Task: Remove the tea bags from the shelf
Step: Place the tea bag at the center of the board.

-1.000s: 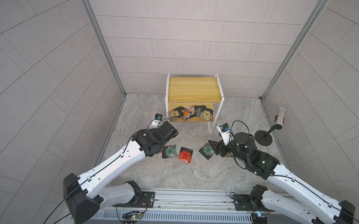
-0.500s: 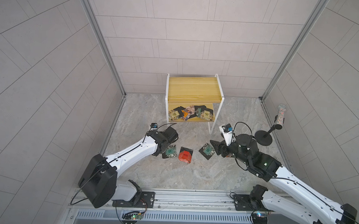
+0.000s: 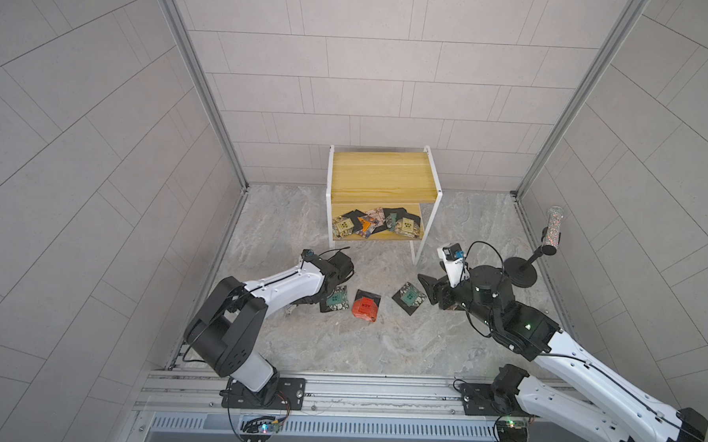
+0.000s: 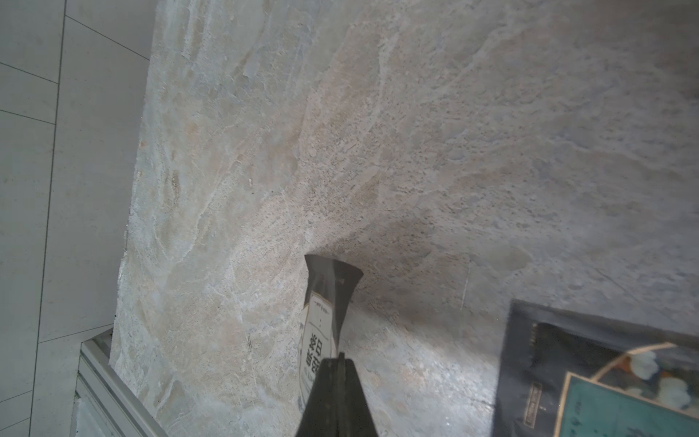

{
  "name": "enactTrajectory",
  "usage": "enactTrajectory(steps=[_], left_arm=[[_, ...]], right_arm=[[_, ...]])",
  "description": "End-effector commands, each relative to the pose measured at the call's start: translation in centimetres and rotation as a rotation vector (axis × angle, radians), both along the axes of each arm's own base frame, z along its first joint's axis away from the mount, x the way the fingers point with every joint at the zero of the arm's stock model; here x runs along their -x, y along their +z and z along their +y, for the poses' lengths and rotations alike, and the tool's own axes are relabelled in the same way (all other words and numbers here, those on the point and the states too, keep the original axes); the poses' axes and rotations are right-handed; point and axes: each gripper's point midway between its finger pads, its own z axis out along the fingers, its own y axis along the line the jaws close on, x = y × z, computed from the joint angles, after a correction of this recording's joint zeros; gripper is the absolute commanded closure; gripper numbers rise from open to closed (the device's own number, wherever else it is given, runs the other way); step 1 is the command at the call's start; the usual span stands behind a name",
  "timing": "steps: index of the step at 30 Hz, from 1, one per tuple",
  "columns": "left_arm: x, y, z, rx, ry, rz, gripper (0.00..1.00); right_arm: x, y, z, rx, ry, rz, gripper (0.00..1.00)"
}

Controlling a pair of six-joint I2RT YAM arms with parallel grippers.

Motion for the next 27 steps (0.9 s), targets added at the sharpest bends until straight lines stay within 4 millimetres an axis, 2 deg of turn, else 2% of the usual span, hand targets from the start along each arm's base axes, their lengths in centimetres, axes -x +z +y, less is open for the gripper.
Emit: enactTrajectory(steps=[1,8,12,15,20,22,27], left_arm=[[0.4,-1.0,0.2,-0.007,-0.003,0.031,1.00],[0.4,-2.0,0.1,-0.009,-0.009,0.047,0.99],[0.4,-2.4,0.0,-0.008,-0.010,0.058,0.94],[0.4,-2.3,-0.1,0.000,-0.014,0.058,0.86],[0.3,-1.5,-0.3,0.014,-0.026,0.045,0.71],[0.2,-0.9,-0.3,0.016,-0.028,0.035,0.70],[0.0,1.3,-0.6,0.060,-0.040,-0.004,0.59]], right_arm=[[0.1,-0.7,-0.7,0.006,-0.028,0.014,0.23],[0.0,-1.1,-0.9,0.014,-0.039,0.018,0.23],[0.0,-1.1,-0.9,0.016,-0.040,0.018,0.23],[-0.1,-1.1,-0.8,0.018,-0.040,0.019,0.23],[-0.2,-1.2,-0.7,0.019,-0.039,0.023,0.23],[-0.3,-1.1,-0.7,0.020,-0.038,0.021,0.23],[-0.6,-0.9,-0.5,0.025,-0.032,0.016,0.23]])
